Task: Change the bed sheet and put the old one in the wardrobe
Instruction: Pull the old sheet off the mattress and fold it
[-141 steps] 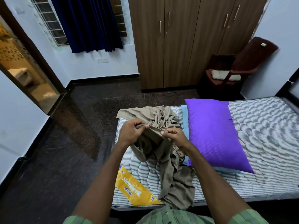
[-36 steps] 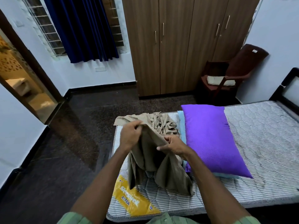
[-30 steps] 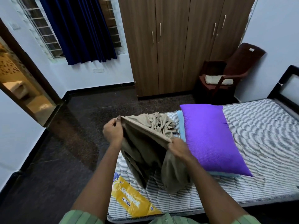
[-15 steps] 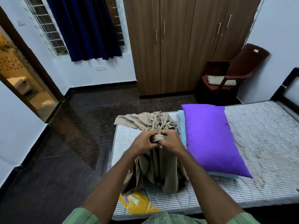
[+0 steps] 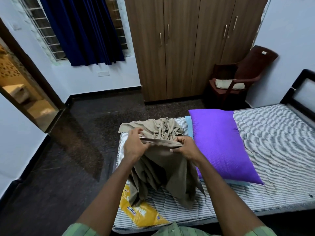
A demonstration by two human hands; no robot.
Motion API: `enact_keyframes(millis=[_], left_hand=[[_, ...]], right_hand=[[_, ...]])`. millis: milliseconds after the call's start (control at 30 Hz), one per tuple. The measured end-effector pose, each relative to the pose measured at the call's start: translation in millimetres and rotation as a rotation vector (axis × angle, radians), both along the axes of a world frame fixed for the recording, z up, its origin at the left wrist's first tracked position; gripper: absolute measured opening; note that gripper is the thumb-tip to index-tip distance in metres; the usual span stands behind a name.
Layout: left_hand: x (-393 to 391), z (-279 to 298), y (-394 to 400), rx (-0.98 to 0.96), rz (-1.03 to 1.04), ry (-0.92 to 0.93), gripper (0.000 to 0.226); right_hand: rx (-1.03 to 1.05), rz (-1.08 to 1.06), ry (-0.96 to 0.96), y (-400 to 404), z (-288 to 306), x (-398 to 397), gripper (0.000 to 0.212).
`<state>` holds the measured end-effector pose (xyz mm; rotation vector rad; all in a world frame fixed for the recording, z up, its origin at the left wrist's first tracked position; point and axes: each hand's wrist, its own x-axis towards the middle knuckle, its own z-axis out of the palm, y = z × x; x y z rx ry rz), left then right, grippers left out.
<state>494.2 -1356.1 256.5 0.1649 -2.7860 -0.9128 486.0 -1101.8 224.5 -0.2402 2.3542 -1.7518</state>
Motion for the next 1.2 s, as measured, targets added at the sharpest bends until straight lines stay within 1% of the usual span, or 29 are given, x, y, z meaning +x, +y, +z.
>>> enact_keyframes(millis=[33, 67, 100, 133, 167, 200, 267, 300, 367, 400, 433, 500, 533, 567, 600, 667, 700, 733, 767, 800, 833, 867, 900, 967, 1033, 1067, 1100, 1133, 1200], left_hand=[[-1, -1, 6, 0.059, -0.177, 0.004, 0.079], [-2, -1, 13, 0.129, -0.351, -0.009, 0.086], [-1, 3, 22, 0.179, -0.49, -0.055, 0.082], [-1, 4, 29, 0.2, -0.586, -0.094, 0.071], [0, 5, 34, 0.18, -0.617, -0.103, 0.055], [-4, 2, 35, 0.149, -0.606, -0.087, 0.038], [-10, -4, 26, 0.081, -0.484, -0.038, 0.01], [-12, -4, 21, 0.047, -0.398, -0.012, 0.008], [-12, 2, 12, -0.012, -0.183, 0.08, 0.012], [-12, 4, 9, 0.018, -0.034, 0.148, 0.014], [-11, 9, 6, 0.108, 0.145, 0.203, 0.016], [-11, 13, -3, 0.384, 0.474, 0.26, 0.021], [-10, 11, -7, 0.47, 0.553, 0.284, 0.02], [-8, 11, -8, 0.481, 0.546, 0.304, 0.013], [-3, 12, -5, 0.418, 0.471, 0.308, 0.014], [4, 8, 10, 0.296, 0.154, 0.268, 0.043], [7, 8, 22, 0.278, -0.047, 0.214, 0.055], [11, 8, 33, 0.273, -0.236, 0.142, 0.062], [12, 5, 41, 0.277, -0.393, 0.062, 0.061], [9, -2, 44, 0.27, -0.503, -0.008, 0.05], [7, -6, 45, 0.246, -0.561, -0.057, 0.033], [5, -9, 43, 0.215, -0.568, -0.095, 0.019], [2, -12, 39, 0.188, -0.541, -0.12, 0.015], [1, -11, 32, 0.115, -0.45, -0.133, 0.014], [-1, -7, 24, 0.046, -0.307, -0.066, 0.011], [-2, -6, 19, 0.047, -0.216, -0.018, 0.012], [-3, -5, 15, 0.078, -0.133, 0.034, 0.014], [-3, -3, 13, 0.118, -0.078, 0.084, 0.016], [-1, 1, 11, 0.188, -0.047, 0.14, 0.015]], right_hand=[[-0.002, 0.035, 0.013, -4, 5, 1, 0.026], [-0.004, 0.075, 0.033, -10, 8, 2, 0.026], [-0.003, 0.107, 0.062, -16, 11, 3, 0.023], [-0.005, 0.133, 0.091, -22, 13, 4, 0.021], [-0.004, 0.143, 0.11, -27, 13, 5, 0.019], [0.009, 0.135, 0.122, -30, 12, 5, 0.018], [0.081, 0.091, 0.114, -30, 7, 5, 0.024], [0.139, 0.078, 0.101, -27, 3, 5, 0.028], [0.266, 0.089, 0.057, -19, -5, 5, 0.03], [0.318, 0.093, 0.028, -14, -11, 5, 0.03], [0.364, 0.085, 0.003, -8, -18, 6, 0.031], [0.471, 0.038, -0.033, 4, -24, 8, 0.033], [0.512, 0.006, -0.045, 9, -24, 9, 0.034], [0.53, -0.029, -0.048, 13, -24, 8, 0.033], [0.515, -0.051, -0.038, 15, -23, 6, 0.032], [0.383, 0.0, -0.003, 11, -17, 3, 0.033], [0.317, 0.049, 0.026, 7, -13, 1, 0.033], [0.256, 0.104, 0.058, -1, -9, 2, 0.032], [0.198, 0.155, 0.086, -10, -4, 4, 0.031], [0.145, 0.196, 0.103, -18, 0, 6, 0.031], [0.106, 0.215, 0.104, -24, 3, 7, 0.035], [0.087, 0.215, 0.092, -28, 3, 8, 0.039], [0.076, 0.205, 0.077, -28, 1, 7, 0.042], [0.07, 0.192, 0.056, -21, -1, 8, 0.042], [0.085, 0.141, 0.035, -12, -6, 8, 0.031], [0.081, 0.111, 0.024, -9, -10, 9, 0.022], [0.083, 0.075, 0.029, -8, -14, 9, 0.019], [0.093, 0.036, 0.047, -6, -18, 9, 0.028], [0.105, -0.019, 0.067, -3, -24, 7, 0.044]])
